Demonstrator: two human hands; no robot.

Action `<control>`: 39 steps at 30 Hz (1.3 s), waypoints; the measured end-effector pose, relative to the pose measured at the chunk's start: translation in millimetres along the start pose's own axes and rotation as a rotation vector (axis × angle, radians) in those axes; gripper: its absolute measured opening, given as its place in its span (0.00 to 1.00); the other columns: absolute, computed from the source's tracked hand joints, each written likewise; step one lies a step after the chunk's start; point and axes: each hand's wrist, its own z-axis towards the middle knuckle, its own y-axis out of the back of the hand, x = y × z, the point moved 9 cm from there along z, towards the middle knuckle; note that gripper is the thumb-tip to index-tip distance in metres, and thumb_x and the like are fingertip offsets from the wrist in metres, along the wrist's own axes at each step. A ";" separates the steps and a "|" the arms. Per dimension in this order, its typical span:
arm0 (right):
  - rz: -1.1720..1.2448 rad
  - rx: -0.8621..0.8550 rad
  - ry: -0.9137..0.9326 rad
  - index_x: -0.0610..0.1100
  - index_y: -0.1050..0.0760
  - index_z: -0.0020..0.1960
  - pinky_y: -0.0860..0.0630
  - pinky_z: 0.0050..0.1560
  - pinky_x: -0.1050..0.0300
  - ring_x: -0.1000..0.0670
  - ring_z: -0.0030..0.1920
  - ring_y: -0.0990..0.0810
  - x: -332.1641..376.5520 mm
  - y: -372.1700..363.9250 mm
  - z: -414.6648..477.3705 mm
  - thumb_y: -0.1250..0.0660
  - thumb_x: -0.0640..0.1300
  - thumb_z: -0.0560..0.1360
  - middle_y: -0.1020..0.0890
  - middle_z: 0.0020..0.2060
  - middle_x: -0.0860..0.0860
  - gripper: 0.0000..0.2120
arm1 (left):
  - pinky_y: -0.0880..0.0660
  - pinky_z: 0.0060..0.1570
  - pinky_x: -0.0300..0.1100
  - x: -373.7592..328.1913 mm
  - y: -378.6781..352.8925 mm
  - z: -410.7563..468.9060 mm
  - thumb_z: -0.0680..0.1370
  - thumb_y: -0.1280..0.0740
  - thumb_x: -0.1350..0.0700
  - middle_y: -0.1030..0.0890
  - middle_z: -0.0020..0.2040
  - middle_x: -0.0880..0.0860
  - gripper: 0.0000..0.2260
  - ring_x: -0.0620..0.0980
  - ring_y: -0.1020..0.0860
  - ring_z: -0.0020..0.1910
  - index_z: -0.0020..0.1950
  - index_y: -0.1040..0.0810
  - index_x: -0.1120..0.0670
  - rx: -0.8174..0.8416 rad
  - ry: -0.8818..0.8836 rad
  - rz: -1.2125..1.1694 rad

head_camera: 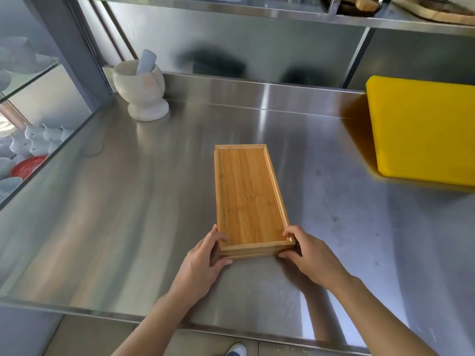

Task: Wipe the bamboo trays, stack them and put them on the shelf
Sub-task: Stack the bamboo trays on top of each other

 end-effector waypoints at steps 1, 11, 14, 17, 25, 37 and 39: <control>-0.004 0.009 -0.014 0.47 0.35 0.59 0.29 0.45 0.59 0.49 0.43 0.26 -0.7 -1.8 -0.6 0.35 0.47 0.75 0.22 0.48 0.49 0.15 | 0.26 0.53 0.36 0.3 -1.1 -2.0 0.72 0.28 0.59 0.29 0.68 0.49 0.24 0.44 0.23 0.51 0.49 0.34 0.31 -0.021 -0.001 -0.013; -0.011 -0.036 -0.022 0.45 0.35 0.63 0.27 0.46 0.59 0.44 0.50 0.21 -1.1 -4.4 -3.2 0.37 0.44 0.76 0.20 0.55 0.44 0.17 | 0.34 0.46 0.16 -5.7 -0.5 -12.1 0.69 0.26 0.65 0.21 0.61 0.61 0.23 0.43 0.25 0.52 0.55 0.31 0.44 -0.206 -0.096 0.030; -0.001 -0.046 -0.022 0.45 0.36 0.64 0.28 0.45 0.61 0.44 0.49 0.20 -2.1 -3.4 -4.7 0.37 0.44 0.76 0.19 0.54 0.44 0.17 | 0.38 0.53 0.15 -11.3 -0.8 -13.4 0.68 0.26 0.67 0.20 0.58 0.63 0.24 0.46 0.32 0.62 0.55 0.30 0.48 -0.227 -0.161 0.059; -0.006 -0.048 -0.016 0.45 0.37 0.65 0.25 0.49 0.58 0.44 0.50 0.20 -1.4 -5.6 -5.2 0.37 0.45 0.76 0.20 0.56 0.44 0.18 | 0.37 0.51 0.15 -8.7 -2.7 -11.8 0.68 0.26 0.68 0.19 0.57 0.62 0.24 0.48 0.29 0.59 0.55 0.30 0.48 -0.213 -0.165 0.046; 0.085 -0.043 -0.098 0.49 0.55 0.74 0.25 0.57 0.56 0.48 0.54 0.21 -9.3 -12.9 -5.2 0.37 0.57 0.72 0.23 0.60 0.47 0.39 | 0.32 0.57 0.22 -1.3 2.1 -12.5 0.72 0.30 0.62 0.26 0.60 0.34 0.30 0.30 0.26 0.58 0.64 0.37 0.36 -0.206 -0.101 -0.141; 0.081 -0.078 -0.028 0.47 0.43 0.73 0.25 0.58 0.57 0.48 0.55 0.22 -6.3 -11.2 -1.9 0.39 0.51 0.75 0.21 0.59 0.47 0.28 | 0.35 0.52 0.15 0.0 0.6 -13.0 0.75 0.32 0.58 0.22 0.53 0.45 0.26 0.43 0.26 0.57 0.71 0.36 0.59 -0.206 -0.075 -0.038; 0.095 -0.074 -0.018 0.47 0.43 0.73 0.26 0.58 0.59 0.48 0.56 0.22 -5.3 -9.7 -1.7 0.39 0.51 0.76 0.21 0.59 0.48 0.28 | 0.35 0.52 0.16 0.2 0.2 -13.1 0.74 0.32 0.59 0.20 0.53 0.47 0.25 0.43 0.26 0.57 0.70 0.34 0.60 -0.205 -0.092 -0.021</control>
